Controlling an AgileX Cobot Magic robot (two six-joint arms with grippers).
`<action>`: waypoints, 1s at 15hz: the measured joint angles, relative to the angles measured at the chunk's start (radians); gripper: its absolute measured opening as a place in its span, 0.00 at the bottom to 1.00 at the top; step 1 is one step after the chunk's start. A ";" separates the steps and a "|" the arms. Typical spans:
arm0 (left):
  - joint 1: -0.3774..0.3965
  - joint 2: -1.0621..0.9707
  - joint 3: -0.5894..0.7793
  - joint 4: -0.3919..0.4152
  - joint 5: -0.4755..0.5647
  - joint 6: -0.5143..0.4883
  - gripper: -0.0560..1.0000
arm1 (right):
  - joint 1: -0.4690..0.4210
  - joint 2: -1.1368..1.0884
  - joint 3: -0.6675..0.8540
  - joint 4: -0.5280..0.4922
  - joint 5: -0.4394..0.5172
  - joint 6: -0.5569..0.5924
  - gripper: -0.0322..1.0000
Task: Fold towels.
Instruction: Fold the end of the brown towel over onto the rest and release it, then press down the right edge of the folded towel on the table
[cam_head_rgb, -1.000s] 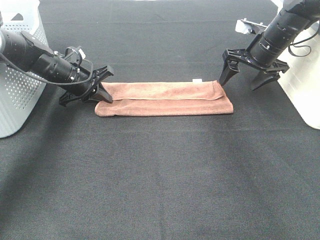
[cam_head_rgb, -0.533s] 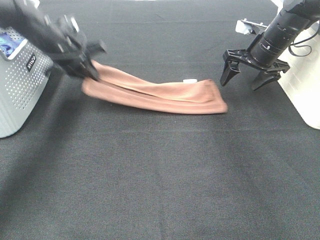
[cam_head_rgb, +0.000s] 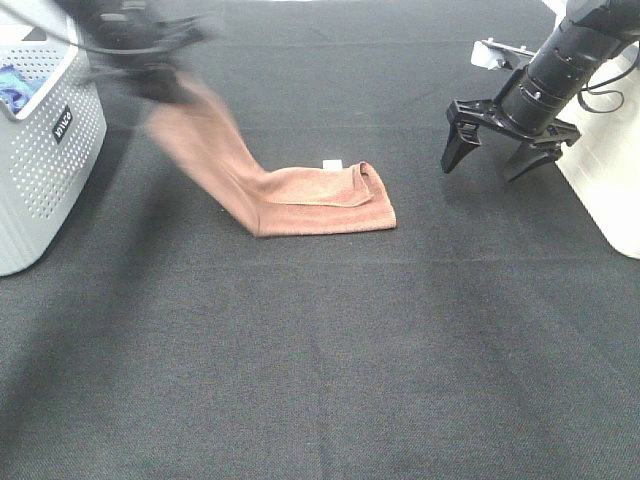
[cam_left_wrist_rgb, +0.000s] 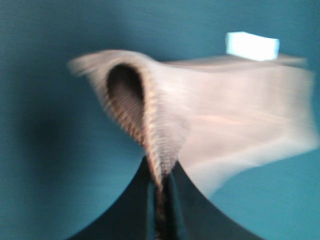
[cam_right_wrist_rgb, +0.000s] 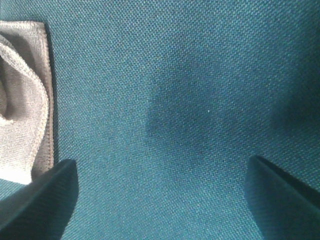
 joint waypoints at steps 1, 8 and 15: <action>-0.032 0.029 0.000 -0.064 -0.023 0.006 0.07 | 0.000 0.000 0.000 0.001 0.000 0.000 0.85; -0.202 0.205 -0.051 -0.228 -0.296 -0.026 0.07 | 0.000 0.000 0.000 0.002 0.021 0.000 0.85; -0.240 0.253 -0.060 -0.424 -0.467 -0.056 0.66 | 0.000 0.000 0.000 0.057 0.027 0.000 0.85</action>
